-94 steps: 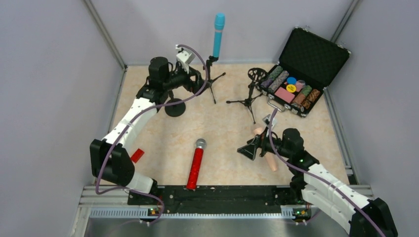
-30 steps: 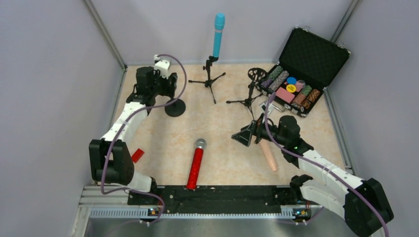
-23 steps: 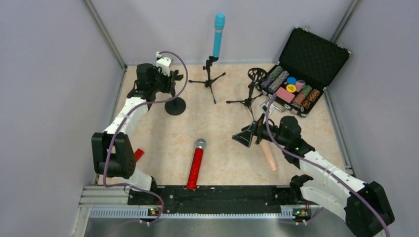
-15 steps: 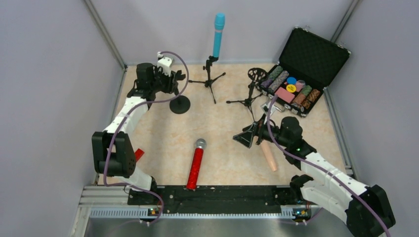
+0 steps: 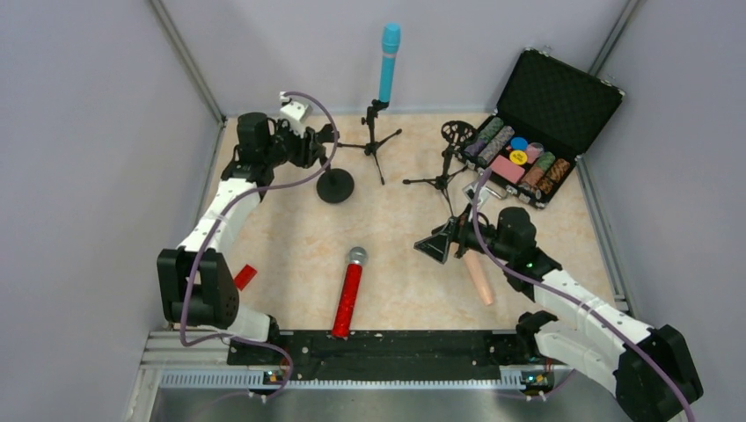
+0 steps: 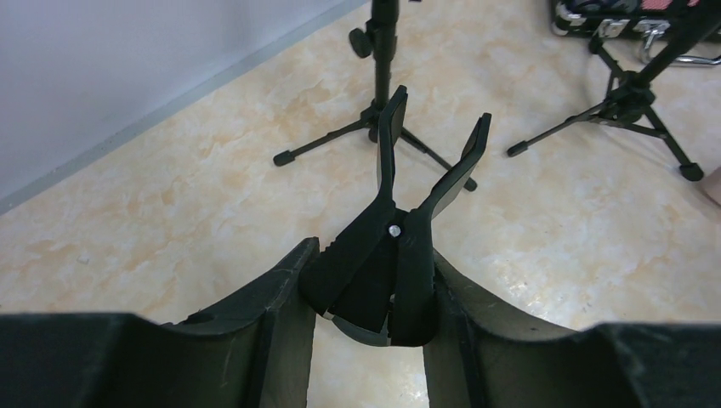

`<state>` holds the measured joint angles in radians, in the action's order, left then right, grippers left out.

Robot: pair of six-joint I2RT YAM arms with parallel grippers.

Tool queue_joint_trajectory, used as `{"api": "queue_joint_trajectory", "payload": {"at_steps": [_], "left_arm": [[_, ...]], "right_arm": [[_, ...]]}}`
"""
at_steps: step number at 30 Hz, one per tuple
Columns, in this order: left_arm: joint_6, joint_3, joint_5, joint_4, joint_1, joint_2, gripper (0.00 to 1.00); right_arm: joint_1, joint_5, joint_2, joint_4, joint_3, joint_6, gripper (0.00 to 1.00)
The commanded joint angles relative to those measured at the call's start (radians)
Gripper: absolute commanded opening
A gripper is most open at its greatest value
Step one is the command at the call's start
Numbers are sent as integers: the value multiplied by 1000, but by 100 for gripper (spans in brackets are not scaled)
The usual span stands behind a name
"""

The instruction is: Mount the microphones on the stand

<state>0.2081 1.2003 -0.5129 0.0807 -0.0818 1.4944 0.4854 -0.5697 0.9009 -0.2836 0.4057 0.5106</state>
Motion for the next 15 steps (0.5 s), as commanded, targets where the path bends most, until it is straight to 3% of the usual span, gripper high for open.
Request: {"api": "queue_joint_trajectory", "payload": {"at_steps": [1, 15], "left_arm": [[-21, -10, -112, -160, -26, -95, 15], [74, -24, -170, -97, -199, -165, 12]], "right_arm": [[-10, 2, 15, -43, 27, -15, 97], [-10, 5, 36, -54, 35, -13, 97]]}}
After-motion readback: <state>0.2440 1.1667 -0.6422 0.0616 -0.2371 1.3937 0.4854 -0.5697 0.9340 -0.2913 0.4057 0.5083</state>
